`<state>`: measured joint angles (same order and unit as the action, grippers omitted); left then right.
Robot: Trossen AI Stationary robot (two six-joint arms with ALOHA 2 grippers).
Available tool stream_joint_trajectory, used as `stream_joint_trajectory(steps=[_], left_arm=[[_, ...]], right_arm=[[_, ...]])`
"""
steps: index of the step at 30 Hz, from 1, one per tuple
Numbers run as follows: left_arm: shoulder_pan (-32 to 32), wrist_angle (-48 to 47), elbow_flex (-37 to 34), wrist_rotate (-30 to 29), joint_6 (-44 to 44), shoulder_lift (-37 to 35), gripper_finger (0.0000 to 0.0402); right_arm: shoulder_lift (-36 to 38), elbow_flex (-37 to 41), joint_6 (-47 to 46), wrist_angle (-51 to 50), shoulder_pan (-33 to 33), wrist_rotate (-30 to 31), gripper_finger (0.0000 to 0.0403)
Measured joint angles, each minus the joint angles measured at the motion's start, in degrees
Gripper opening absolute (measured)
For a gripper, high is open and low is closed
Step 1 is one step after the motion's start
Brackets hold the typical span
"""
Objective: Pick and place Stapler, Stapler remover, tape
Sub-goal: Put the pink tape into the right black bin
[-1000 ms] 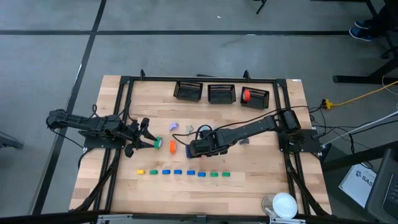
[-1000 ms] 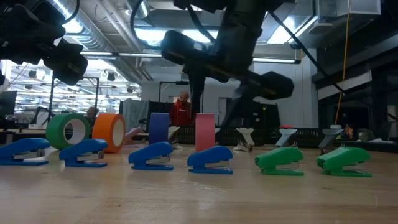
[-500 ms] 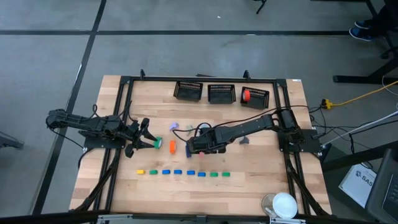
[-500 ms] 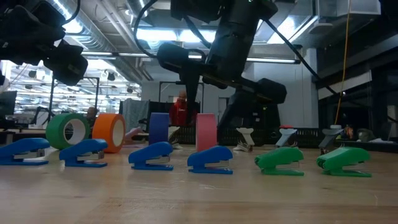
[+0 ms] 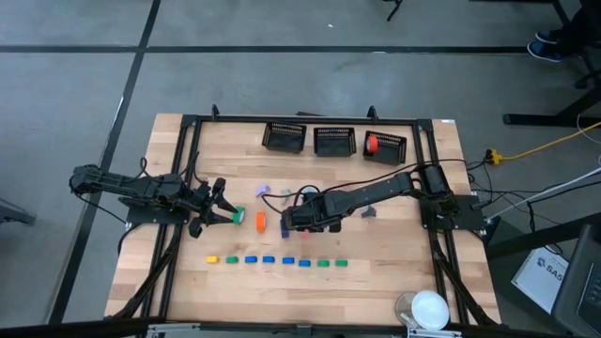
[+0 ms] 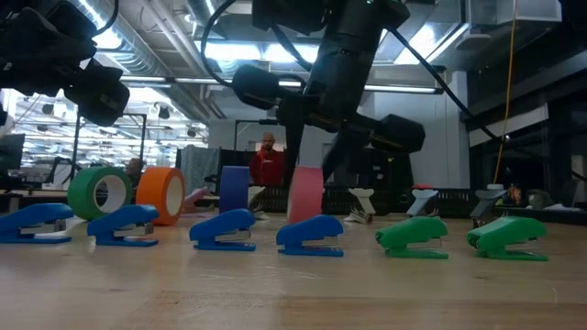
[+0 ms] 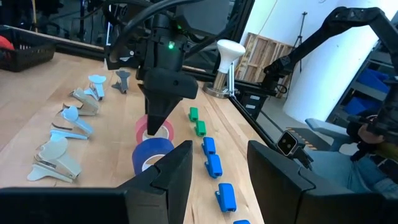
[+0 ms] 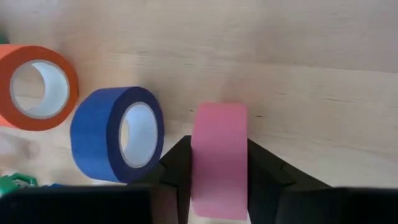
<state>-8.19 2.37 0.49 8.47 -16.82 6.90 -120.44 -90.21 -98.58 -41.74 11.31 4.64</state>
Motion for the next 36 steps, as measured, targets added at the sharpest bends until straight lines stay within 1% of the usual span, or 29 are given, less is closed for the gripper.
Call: stream_joint_trajectory(steps=[5,9,11,20,32,36], left_arm=[[0.0,0.0,0.01,0.0,0.0,0.0,0.015],[0.0,0.0,0.02,-0.02,0.0,0.0,0.015],[0.0,0.0,0.0,-0.02,0.0,0.0,0.015],[0.0,0.0,0.0,-0.07,0.0,-0.02,0.015],[0.0,0.0,0.02,-0.07,0.0,-0.02,0.015],[0.0,0.0,0.01,-0.07,0.0,-0.02,0.015]], right_arm=[[0.28,-0.02,-2.84,-2.3,-0.4,-1.14,0.0105],[1.54,0.0,-2.99,-5.09,-0.97,-2.83,0.0105],[2.82,0.0,-2.97,-6.66,-0.96,-2.63,0.0105],[8.42,0.0,-2.76,-12.88,-0.97,1.39,0.0105],[16.1,0.0,-2.74,-23.48,-1.31,12.98,0.0105],[18.03,0.0,-2.6,-28.11,-2.62,14.83,0.0105]])
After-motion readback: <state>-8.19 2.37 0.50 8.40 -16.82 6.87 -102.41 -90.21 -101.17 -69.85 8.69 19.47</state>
